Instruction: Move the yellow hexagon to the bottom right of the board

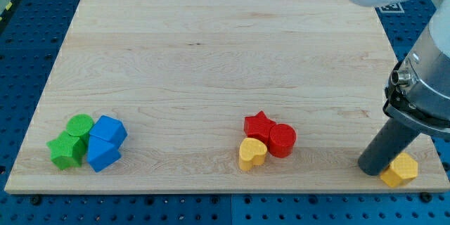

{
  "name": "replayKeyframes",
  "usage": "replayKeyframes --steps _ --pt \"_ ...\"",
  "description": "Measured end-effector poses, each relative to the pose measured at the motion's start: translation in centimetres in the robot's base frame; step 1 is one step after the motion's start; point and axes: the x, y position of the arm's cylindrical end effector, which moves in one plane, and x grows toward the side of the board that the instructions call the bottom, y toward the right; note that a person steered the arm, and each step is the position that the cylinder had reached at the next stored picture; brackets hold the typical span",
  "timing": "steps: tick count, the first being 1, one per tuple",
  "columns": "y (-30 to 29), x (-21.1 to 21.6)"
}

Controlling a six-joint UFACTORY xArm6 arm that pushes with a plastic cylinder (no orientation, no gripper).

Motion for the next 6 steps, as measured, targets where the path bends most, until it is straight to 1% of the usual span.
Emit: replayKeyframes --steps 1,2,4,6 --pt "0.0 1.6" --pt "0.5 1.9" --pt "4.5 1.7" --pt "3.7 2.0"
